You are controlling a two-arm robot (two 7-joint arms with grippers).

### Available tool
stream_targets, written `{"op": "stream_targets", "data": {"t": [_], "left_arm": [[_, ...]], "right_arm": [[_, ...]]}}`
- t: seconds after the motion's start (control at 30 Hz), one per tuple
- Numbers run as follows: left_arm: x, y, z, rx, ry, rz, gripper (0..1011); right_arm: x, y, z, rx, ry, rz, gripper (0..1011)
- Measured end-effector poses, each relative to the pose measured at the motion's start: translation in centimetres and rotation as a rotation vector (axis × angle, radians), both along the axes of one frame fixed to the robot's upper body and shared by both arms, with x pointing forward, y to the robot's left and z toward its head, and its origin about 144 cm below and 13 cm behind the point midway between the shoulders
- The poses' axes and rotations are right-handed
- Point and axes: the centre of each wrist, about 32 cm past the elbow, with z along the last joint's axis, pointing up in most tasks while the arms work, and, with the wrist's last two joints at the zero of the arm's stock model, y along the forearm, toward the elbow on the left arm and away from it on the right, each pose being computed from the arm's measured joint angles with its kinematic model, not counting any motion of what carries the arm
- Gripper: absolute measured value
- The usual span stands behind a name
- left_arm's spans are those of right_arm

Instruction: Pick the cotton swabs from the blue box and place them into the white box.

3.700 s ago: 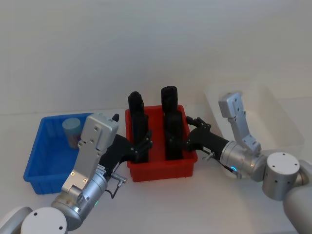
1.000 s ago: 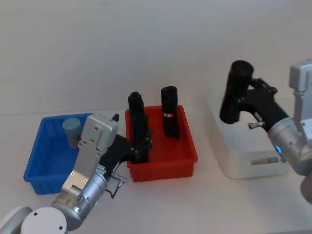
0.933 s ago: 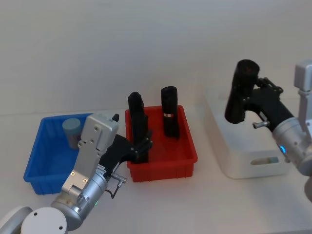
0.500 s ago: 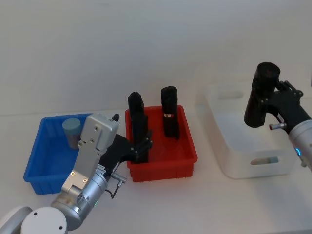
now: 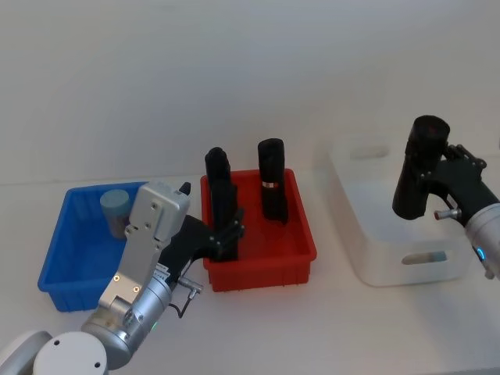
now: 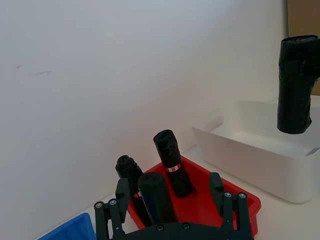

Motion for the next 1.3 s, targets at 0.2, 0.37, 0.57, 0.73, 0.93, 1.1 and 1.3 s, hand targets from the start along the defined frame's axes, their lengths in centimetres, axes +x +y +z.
{"op": "stream_targets", "data": {"t": [0.2, 0.37, 0.57, 0.73, 0.93, 1.1, 1.3], "left_arm": [[0.0, 0.0, 0.0, 0.000, 0.000, 0.000, 1004], [0.0, 0.0, 0.0, 0.000, 0.000, 0.000, 1004], [0.0, 0.0, 0.0, 0.000, 0.000, 0.000, 1004], [0.0, 0.0, 0.0, 0.000, 0.000, 0.000, 1004], [0.0, 0.0, 0.0, 0.000, 0.000, 0.000, 1004], [0.0, 0.0, 0.0, 0.000, 0.000, 0.000, 1004], [0.0, 0.0, 0.0, 0.000, 0.000, 0.000, 1004]], "right_arm": [[0.1, 0.0, -0.6, 0.013, 0.012, 0.021, 464], [0.3, 0.2, -1.1, 0.025, 0.019, 0.041, 506], [0.5, 0.3, -1.6, 0.034, 0.025, 0.057, 720], [0.6, 0.3, -1.8, 0.039, 0.026, 0.066, 849], [0.7, 0.3, -2.0, 0.042, 0.024, 0.074, 1002], [0.7, 0.3, -2.0, 0.044, 0.020, 0.079, 1001], [0.6, 0.3, -2.1, 0.045, 0.015, 0.083, 1002]]}}
